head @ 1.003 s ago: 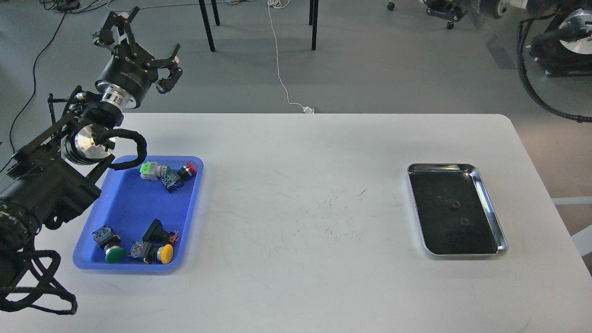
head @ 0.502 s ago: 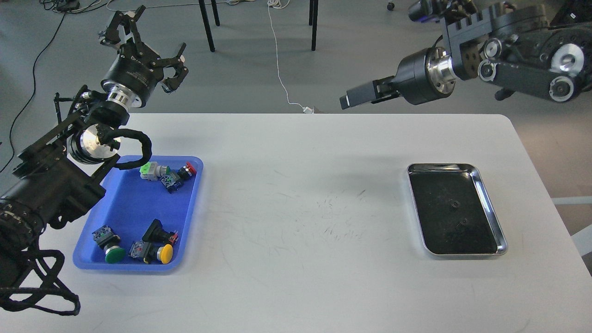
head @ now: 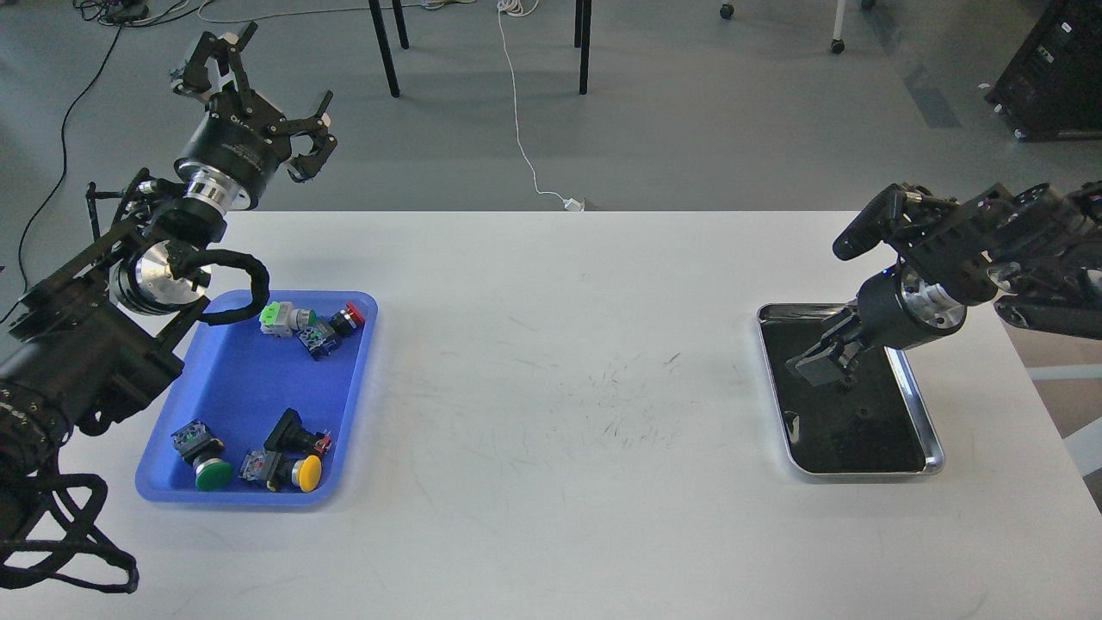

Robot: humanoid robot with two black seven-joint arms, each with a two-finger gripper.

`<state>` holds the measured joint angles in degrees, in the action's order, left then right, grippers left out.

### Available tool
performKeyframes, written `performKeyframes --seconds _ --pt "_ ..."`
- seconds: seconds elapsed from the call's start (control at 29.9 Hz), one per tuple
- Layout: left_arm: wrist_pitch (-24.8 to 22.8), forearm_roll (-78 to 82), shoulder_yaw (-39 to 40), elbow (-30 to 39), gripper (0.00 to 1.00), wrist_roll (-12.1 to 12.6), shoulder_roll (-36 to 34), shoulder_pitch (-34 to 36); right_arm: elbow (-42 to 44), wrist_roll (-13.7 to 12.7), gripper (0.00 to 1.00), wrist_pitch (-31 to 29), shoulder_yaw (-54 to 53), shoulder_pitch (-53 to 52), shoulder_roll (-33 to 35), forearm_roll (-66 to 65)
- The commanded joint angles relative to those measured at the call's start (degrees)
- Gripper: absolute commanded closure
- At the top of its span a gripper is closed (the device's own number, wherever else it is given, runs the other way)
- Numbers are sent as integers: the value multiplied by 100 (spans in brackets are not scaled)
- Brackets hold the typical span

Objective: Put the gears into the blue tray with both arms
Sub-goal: 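Lower the right gripper into the metal tray and grasp a small black part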

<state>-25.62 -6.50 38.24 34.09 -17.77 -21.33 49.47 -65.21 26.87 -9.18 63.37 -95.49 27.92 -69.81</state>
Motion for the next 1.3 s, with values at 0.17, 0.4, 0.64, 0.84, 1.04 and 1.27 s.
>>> performKeyframes --seconds 0.17,0.4,0.64,0.84,1.04,1.27 --pt "22 0 -1 10 2 2 -3 1 -1 -15 27 21 0 443 705 -629" --pt "48 0 -1 10 2 2 6 -43 43 -15 37 345 -228 899 996 -806" --pt "57 9 -1 10 2 2 41 -43 253 -15 41 416 -633 1243 944 -797" --pt "49 9 -9 1 2 2 50 -43 412 -15 42 434 -641 1348 908 -806" --pt "49 9 -9 10 2 2 67 -43 491 -7 46 654 -782 1463 741 -797" --pt "49 17 -9 1 2 2 58 -52 632 -15 48 654 -791 1595 671 -797"
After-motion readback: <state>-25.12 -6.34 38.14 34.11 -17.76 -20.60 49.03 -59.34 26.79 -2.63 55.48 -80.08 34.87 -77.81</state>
